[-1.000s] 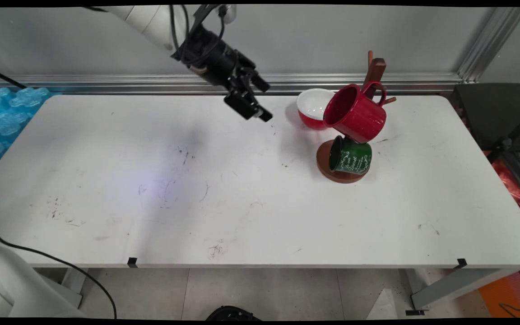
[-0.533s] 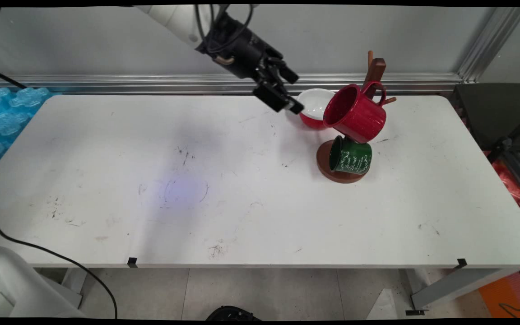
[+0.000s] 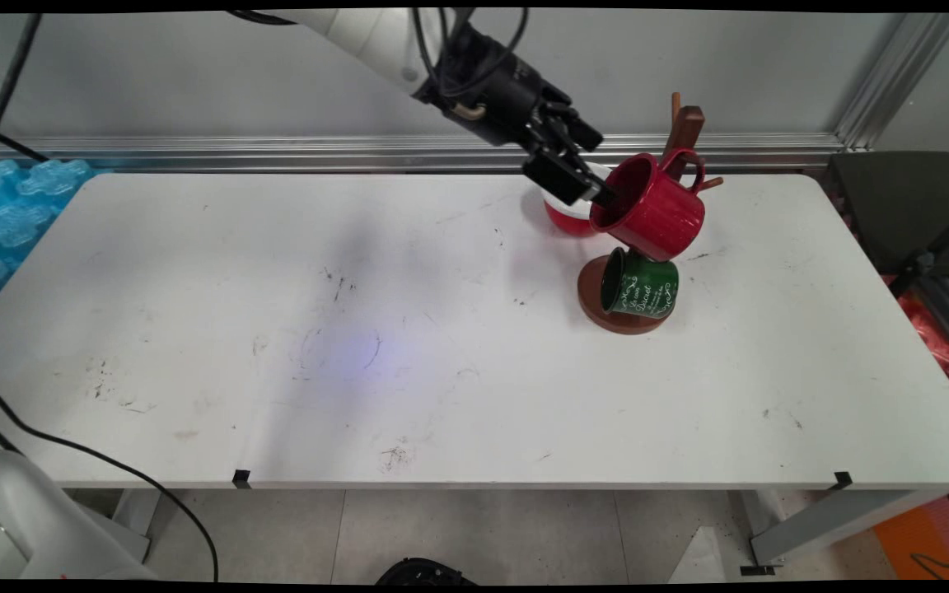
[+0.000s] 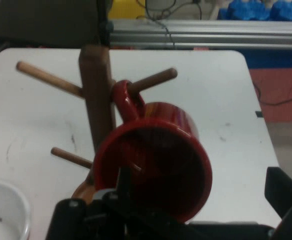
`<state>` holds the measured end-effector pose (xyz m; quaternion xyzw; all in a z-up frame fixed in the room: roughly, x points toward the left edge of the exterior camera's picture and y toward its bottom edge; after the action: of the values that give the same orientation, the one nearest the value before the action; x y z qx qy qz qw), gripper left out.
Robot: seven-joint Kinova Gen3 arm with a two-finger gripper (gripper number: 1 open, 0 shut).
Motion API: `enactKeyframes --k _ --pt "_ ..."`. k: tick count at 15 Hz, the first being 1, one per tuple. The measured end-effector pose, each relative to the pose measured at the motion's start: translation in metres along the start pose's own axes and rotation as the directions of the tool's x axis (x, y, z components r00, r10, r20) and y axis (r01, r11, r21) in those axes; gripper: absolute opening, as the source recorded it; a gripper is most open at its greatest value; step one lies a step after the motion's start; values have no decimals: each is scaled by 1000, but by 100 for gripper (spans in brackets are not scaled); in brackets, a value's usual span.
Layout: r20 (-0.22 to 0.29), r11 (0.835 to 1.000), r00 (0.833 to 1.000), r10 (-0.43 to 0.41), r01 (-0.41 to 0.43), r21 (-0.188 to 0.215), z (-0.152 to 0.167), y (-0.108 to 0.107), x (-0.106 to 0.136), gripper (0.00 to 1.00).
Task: Pick up the red mug from the rack
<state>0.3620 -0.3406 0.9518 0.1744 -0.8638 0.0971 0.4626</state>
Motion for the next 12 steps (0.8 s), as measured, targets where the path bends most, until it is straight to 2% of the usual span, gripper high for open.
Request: enactKeyframes --k 5,12 --pt "-22 1000 1000 -3 3 -6 23 5 0 100" --pt "-26 1000 1000 -3 3 1 50 7 -9 100"
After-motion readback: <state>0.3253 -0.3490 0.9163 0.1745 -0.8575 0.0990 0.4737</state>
